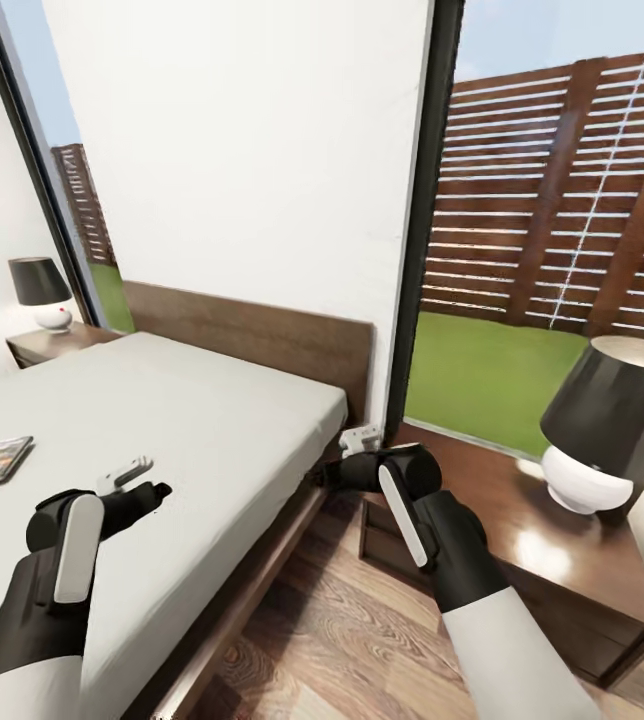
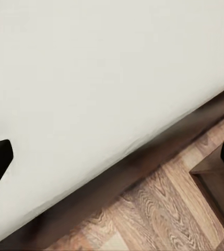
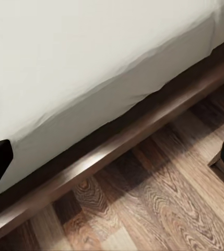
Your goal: In the bedroom, move the book from the bed onto either nightstand, and place the two sandals side by side next to the bed.
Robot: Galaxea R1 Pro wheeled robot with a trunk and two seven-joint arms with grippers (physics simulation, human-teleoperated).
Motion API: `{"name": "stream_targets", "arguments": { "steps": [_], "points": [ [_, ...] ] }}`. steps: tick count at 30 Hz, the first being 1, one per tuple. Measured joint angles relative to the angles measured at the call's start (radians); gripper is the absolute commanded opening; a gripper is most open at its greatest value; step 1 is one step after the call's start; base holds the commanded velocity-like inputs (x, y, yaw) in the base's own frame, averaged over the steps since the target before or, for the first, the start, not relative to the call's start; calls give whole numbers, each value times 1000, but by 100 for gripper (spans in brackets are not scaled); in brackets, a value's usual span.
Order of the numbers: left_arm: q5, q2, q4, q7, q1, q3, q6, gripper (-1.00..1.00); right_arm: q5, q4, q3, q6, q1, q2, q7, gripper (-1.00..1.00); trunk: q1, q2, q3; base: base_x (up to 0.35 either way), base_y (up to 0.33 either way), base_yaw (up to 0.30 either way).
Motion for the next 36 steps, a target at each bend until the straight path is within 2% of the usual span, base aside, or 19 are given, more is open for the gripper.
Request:
{"name": "stream_targets", "arguments": {
  "steps": [3,4,5,8,11,12,17,20,23,24,27,30,34,35,36],
  "points": [
    [0,1,1,0,0,12,0,100,0,0,0,0,0,0,0,100,-12,21,9,0,0,286],
    [-2,1,1,0,1,32,0,100,0,0,1,0,0,0,0,100,-15,28,13,0,0,286],
    [0,1,1,0,1,32,0,100,0,0,1,0,0,0,0,100,-19,35,16,0,0,286],
    [0,1,0,-1,1,101,0,100,-1,-2,6,0,1,0,0,100,-31,56,25,0,0,286],
    [1,1,0,1,1,115,0,100,0,-2,7,0,1,0,0,100,-42,77,34,0,0,286],
    [-1,-2,-4,6,1,146,0,100,-1,-2,8,0,2,0,0,100,-46,84,38,0,0,287],
    [3,-4,-7,7,1,161,0,100,-1,23,4,6,-13,0,0,100,-65,119,53,0,0,287],
    [3,-6,-7,7,1,162,0,100,-2,56,3,7,-41,0,0,100,-77,140,63,0,0,287],
    [4,-8,-10,8,1,162,0,100,-2,121,-1,5,-106,0,0,100,-88,161,72,0,0,287],
    [4,-8,-10,8,1,162,0,100,-3,122,-1,5,-107,0,0,100,-92,168,75,0,0,287],
    [5,-11,-12,8,1,160,0,100,-5,225,-3,-4,-173,0,1,100,-104,189,85,0,0,287],
    [5,-11,-14,7,1,160,0,100,-27,358,-5,-58,-247,0,2,100,-115,210,94,0,0,286],
    [5,-9,-14,6,1,162,0,100,-98,536,-6,-196,-325,0,-9,100,-130,238,107,0,0,287],
    [5,-9,-14,6,1,162,0,100,-99,537,-6,-197,-325,0,-9,100,-134,245,110,0,0,287],
    [5,-7,-13,6,1,162,0,100,-143,604,-7,-254,-346,0,-34,100,-138,252,113,0,0,287]
  ]
}}
